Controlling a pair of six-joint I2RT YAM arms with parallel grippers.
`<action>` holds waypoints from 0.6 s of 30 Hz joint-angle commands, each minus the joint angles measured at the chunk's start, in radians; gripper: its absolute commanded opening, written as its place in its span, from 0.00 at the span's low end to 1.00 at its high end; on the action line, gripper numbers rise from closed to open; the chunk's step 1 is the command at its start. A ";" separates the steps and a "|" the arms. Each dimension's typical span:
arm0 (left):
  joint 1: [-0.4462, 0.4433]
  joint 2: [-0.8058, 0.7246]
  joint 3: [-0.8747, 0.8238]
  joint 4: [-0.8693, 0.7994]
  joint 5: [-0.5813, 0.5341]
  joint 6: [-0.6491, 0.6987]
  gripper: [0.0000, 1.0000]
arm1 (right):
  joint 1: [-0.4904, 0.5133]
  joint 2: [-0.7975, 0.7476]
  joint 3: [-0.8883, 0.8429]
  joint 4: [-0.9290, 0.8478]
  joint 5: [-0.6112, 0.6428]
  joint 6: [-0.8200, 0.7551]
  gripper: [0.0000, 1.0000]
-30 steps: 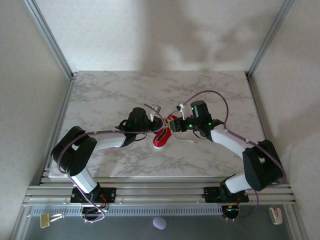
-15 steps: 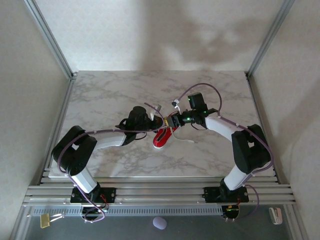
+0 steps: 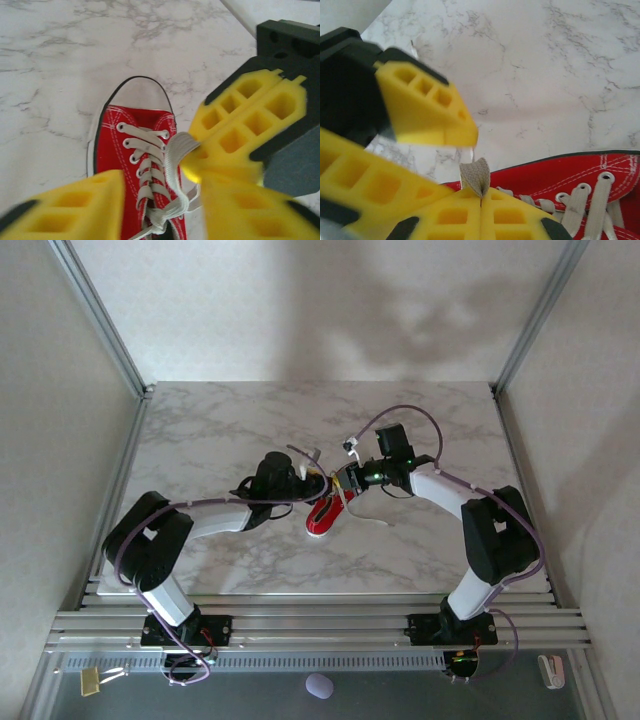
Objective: Tie the shoes
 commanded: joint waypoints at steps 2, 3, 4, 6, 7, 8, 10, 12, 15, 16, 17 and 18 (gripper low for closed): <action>0.014 -0.105 0.013 -0.138 -0.225 -0.068 0.92 | 0.000 -0.061 -0.051 0.058 0.061 0.045 0.00; 0.015 -0.126 0.008 -0.196 -0.280 -0.073 0.93 | 0.003 -0.071 -0.059 0.064 0.070 0.051 0.00; 0.015 -0.145 -0.002 -0.225 -0.326 -0.075 0.93 | 0.005 -0.079 -0.065 0.067 0.073 0.053 0.00; 0.023 -0.186 -0.029 -0.290 -0.421 -0.099 0.93 | 0.014 -0.092 -0.070 0.062 0.097 0.057 0.00; 0.031 -0.199 -0.035 -0.332 -0.457 -0.114 0.93 | 0.018 -0.096 -0.067 0.051 0.110 0.055 0.00; 0.043 -0.210 -0.039 -0.383 -0.499 -0.140 0.91 | 0.023 -0.100 -0.065 0.044 0.121 0.053 0.00; 0.064 -0.234 -0.052 -0.461 -0.572 -0.189 0.88 | 0.031 -0.107 -0.068 0.042 0.138 0.054 0.00; 0.080 -0.269 -0.073 -0.524 -0.637 -0.252 0.87 | 0.037 -0.110 -0.065 0.034 0.150 0.054 0.00; 0.109 -0.309 -0.087 -0.605 -0.697 -0.332 0.85 | 0.056 -0.111 -0.057 0.019 0.184 0.049 0.00; 0.125 -0.319 -0.088 -0.655 -0.730 -0.384 0.83 | 0.061 -0.111 -0.055 0.014 0.189 0.046 0.00; 0.149 -0.324 -0.085 -0.702 -0.746 -0.433 0.79 | 0.066 -0.111 -0.053 0.012 0.195 0.045 0.00; 0.171 -0.323 -0.083 -0.744 -0.753 -0.485 0.75 | 0.070 -0.111 -0.051 0.013 0.200 0.045 0.00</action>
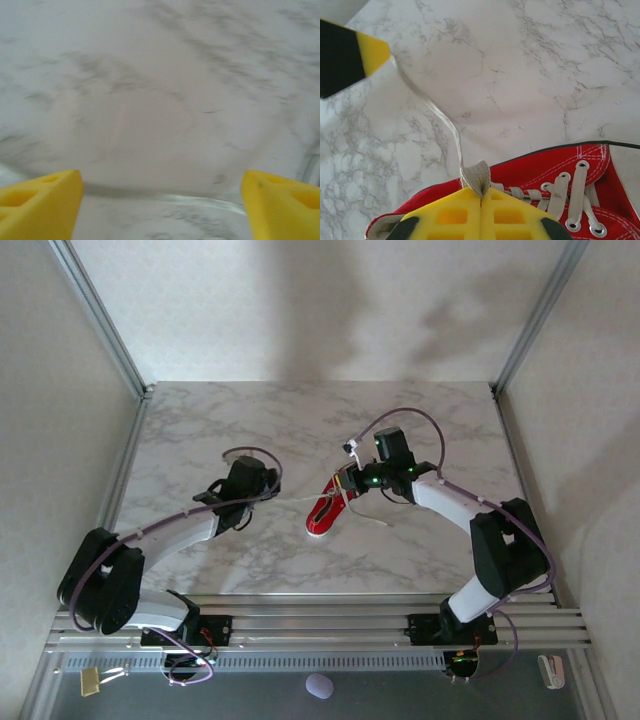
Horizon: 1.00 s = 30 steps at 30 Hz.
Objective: Tie the shoes
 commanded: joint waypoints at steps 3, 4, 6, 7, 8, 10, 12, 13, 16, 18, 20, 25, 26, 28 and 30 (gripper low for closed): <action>0.088 -0.006 0.011 -0.278 -0.150 -0.283 0.71 | 0.021 -0.019 0.010 -0.019 0.046 -0.001 0.00; 0.096 0.012 0.021 -0.301 -0.154 -0.303 0.73 | 0.021 -0.020 0.010 -0.018 0.050 -0.001 0.00; 0.115 0.060 0.051 -0.344 -0.145 -0.343 0.79 | 0.022 -0.022 0.007 -0.022 0.056 -0.001 0.00; 0.124 0.083 0.065 -0.362 -0.141 -0.361 0.79 | 0.022 -0.023 0.005 -0.024 0.059 -0.001 0.00; 0.130 0.105 0.081 -0.374 -0.139 -0.370 0.79 | 0.023 -0.024 0.004 -0.027 0.061 -0.004 0.00; 0.135 0.140 0.107 -0.393 -0.143 -0.390 0.77 | 0.022 -0.029 -0.002 -0.029 0.065 -0.006 0.00; 0.141 0.176 0.134 -0.410 -0.151 -0.405 0.76 | 0.022 -0.032 -0.008 -0.030 0.071 -0.007 0.00; 0.145 0.197 0.148 -0.417 -0.151 -0.410 0.75 | 0.022 -0.033 -0.010 -0.027 0.072 -0.007 0.00; 0.164 0.252 0.176 -0.423 -0.141 -0.413 0.73 | 0.023 -0.034 -0.018 -0.022 0.070 -0.004 0.00; 0.180 0.276 0.179 -0.404 -0.123 -0.407 0.72 | 0.022 -0.034 -0.020 -0.018 0.070 -0.002 0.00; 0.198 0.299 0.179 -0.374 -0.093 -0.398 0.72 | 0.022 -0.032 -0.023 -0.015 0.069 0.000 0.00; 0.233 0.356 0.188 -0.319 -0.025 -0.371 0.69 | 0.023 -0.030 -0.023 -0.013 0.064 0.002 0.00; 0.236 0.367 0.191 -0.312 -0.020 -0.365 0.68 | 0.023 -0.030 -0.024 -0.013 0.064 0.001 0.00; 0.241 0.385 0.195 -0.298 -0.010 -0.359 0.66 | 0.023 -0.026 -0.024 -0.016 0.065 -0.003 0.00; 0.249 0.402 0.195 -0.283 0.002 -0.358 0.66 | 0.024 -0.025 -0.025 -0.021 0.065 -0.006 0.00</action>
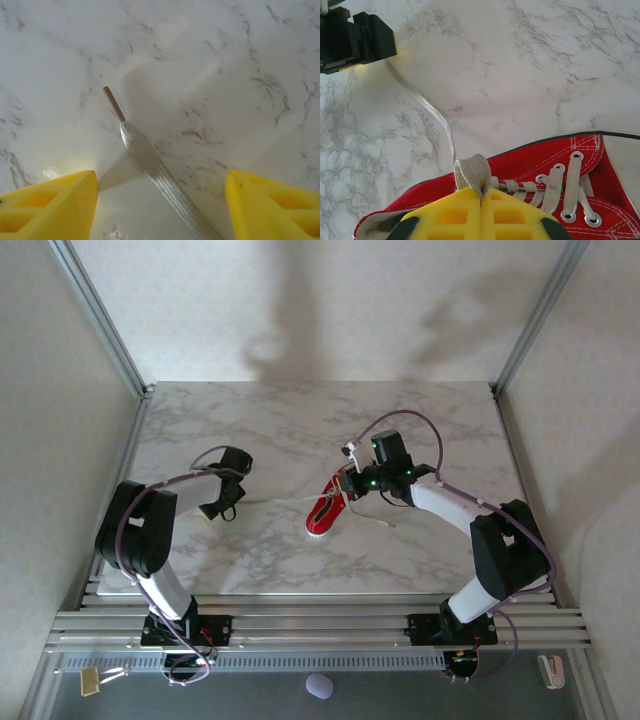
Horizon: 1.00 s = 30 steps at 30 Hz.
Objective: Tie the shoes
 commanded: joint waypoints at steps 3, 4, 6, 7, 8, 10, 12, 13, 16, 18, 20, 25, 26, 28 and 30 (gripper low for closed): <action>0.025 0.071 0.012 0.056 0.056 0.008 0.63 | 0.007 -0.015 -0.015 -0.017 0.009 -0.007 0.00; 0.025 0.077 0.012 0.056 0.055 0.008 0.62 | 0.007 -0.016 -0.016 -0.017 0.011 -0.007 0.00; 0.027 0.092 0.010 0.057 0.053 0.010 0.58 | 0.007 -0.017 -0.018 -0.017 0.012 -0.007 0.00; 0.026 0.099 0.009 0.058 0.051 0.013 0.55 | 0.006 -0.015 -0.018 -0.017 0.012 -0.007 0.00; 0.026 0.105 0.010 0.058 0.050 0.014 0.53 | 0.007 -0.015 -0.018 -0.016 0.013 -0.007 0.00; 0.027 0.118 0.013 0.061 0.048 0.022 0.47 | 0.007 -0.014 -0.015 -0.016 0.012 -0.007 0.00; 0.027 0.126 0.018 0.070 0.052 0.034 0.38 | 0.007 -0.011 -0.015 -0.016 0.011 -0.007 0.00; 0.027 0.128 0.018 0.085 0.058 0.044 0.33 | 0.007 -0.012 -0.015 -0.015 0.008 -0.006 0.00; 0.028 0.138 0.027 0.126 0.087 0.093 0.18 | 0.007 -0.014 -0.015 -0.011 0.006 -0.002 0.00; 0.027 0.143 0.043 0.150 0.113 0.137 0.08 | 0.009 -0.015 -0.018 -0.008 0.004 0.003 0.00; 0.025 0.130 0.059 0.169 0.135 0.177 0.00 | 0.012 -0.019 -0.022 0.000 0.002 0.009 0.00; 0.006 0.013 0.097 0.203 0.153 0.285 0.00 | 0.018 -0.035 -0.046 0.045 0.018 0.039 0.00; 0.002 -0.015 0.101 0.203 0.153 0.298 0.00 | 0.018 -0.036 -0.050 0.055 0.023 0.047 0.00; -0.011 -0.092 0.103 0.204 0.155 0.325 0.00 | 0.020 -0.040 -0.057 0.074 0.036 0.065 0.00; -0.032 -0.163 0.097 0.203 0.155 0.354 0.00 | 0.019 -0.046 -0.064 0.095 0.058 0.088 0.00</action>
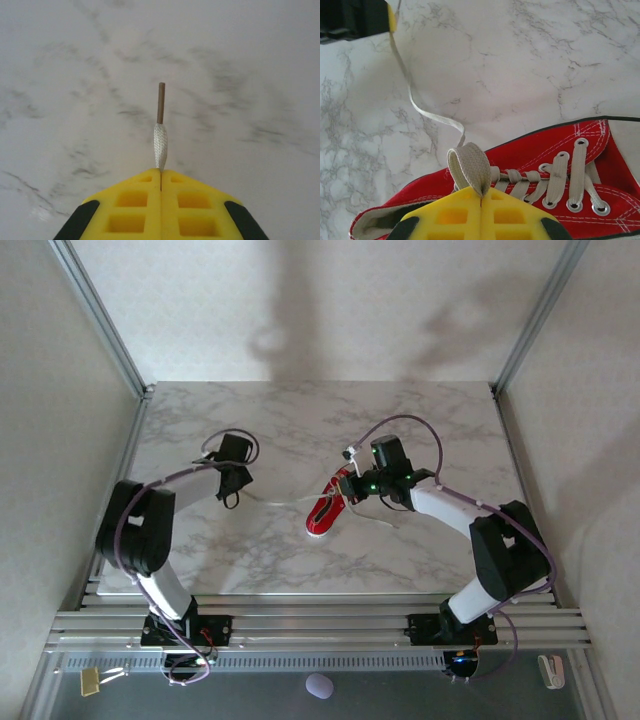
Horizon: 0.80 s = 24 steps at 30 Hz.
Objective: Tie the shoes
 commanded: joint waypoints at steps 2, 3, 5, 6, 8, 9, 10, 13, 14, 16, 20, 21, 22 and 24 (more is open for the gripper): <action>-0.051 -0.204 0.012 0.059 0.032 0.105 0.00 | 0.010 -0.041 -0.026 0.078 0.064 0.066 0.00; -0.065 -0.240 -0.003 0.063 0.032 0.118 0.00 | 0.009 -0.045 -0.030 0.089 0.079 0.078 0.00; -0.089 -0.305 -0.032 0.069 0.039 0.137 0.00 | 0.009 -0.052 -0.035 0.108 0.097 0.104 0.00; -0.106 -0.336 -0.048 0.068 0.044 0.146 0.00 | 0.009 -0.054 -0.033 0.112 0.101 0.116 0.00; -0.136 -0.391 -0.075 0.067 0.059 0.154 0.00 | 0.010 -0.054 -0.025 0.109 0.104 0.146 0.00; -0.158 -0.419 -0.090 0.068 0.067 0.154 0.00 | 0.009 -0.053 -0.019 0.105 0.103 0.163 0.00; -0.177 -0.445 -0.103 0.071 0.075 0.155 0.00 | 0.010 -0.053 -0.015 0.105 0.102 0.180 0.00; -0.245 -0.527 -0.144 0.081 0.101 0.152 0.00 | 0.009 -0.045 0.008 0.082 0.093 0.237 0.00; -0.262 -0.549 -0.154 0.085 0.110 0.153 0.00 | 0.009 -0.043 0.017 0.071 0.090 0.252 0.00; -0.301 -0.598 -0.177 0.118 0.151 0.162 0.00 | 0.009 -0.040 0.033 0.051 0.084 0.289 0.00; -0.388 -0.643 -0.219 0.218 0.216 0.232 0.00 | 0.009 -0.028 0.079 -0.019 0.046 0.342 0.00; -0.413 -0.645 -0.233 0.249 0.226 0.265 0.00 | 0.009 -0.022 0.096 -0.046 0.040 0.356 0.00; -0.438 -0.642 -0.245 0.278 0.224 0.293 0.00 | 0.008 -0.015 0.116 -0.079 0.029 0.366 0.00; -0.479 -0.631 -0.269 0.338 0.212 0.347 0.00 | 0.006 -0.003 0.148 -0.137 0.013 0.381 0.00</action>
